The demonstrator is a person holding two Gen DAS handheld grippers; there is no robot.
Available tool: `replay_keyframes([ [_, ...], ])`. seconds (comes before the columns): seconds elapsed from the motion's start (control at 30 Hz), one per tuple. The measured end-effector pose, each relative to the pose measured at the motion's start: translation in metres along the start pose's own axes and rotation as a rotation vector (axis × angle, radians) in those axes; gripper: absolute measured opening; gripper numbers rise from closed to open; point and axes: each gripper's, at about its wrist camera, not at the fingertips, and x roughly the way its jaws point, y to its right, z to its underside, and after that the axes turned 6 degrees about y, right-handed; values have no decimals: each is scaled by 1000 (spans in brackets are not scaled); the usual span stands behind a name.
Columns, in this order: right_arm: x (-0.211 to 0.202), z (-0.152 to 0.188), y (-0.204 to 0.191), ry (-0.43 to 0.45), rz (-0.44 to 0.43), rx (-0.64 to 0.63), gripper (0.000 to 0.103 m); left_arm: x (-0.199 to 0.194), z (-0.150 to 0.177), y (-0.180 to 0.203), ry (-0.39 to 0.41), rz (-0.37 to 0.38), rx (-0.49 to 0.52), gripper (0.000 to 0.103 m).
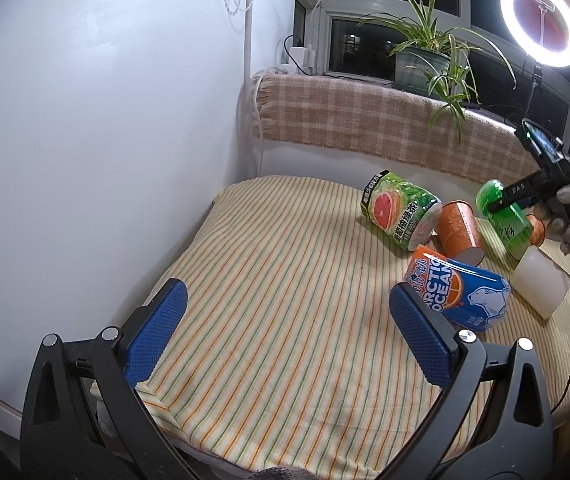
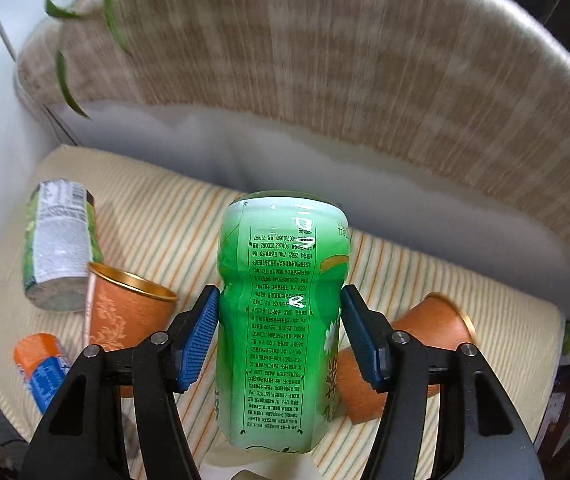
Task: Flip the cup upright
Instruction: 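Lift the green cup off the table with the right gripper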
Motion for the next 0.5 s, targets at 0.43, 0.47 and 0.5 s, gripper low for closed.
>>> replay_keyframes([
  [0.43, -125, 21, -15, 197, -152, -167, 61, -18, -8, 20, 50, 52, 56, 103],
  [0.47, -128, 29, -21, 197, -163, -197, 61, -19, -8, 23, 52, 60, 67, 103],
  [0.5, -135, 39, -25, 194, -173, -233, 61, -19, -8, 26, 54, 67, 74, 103],
])
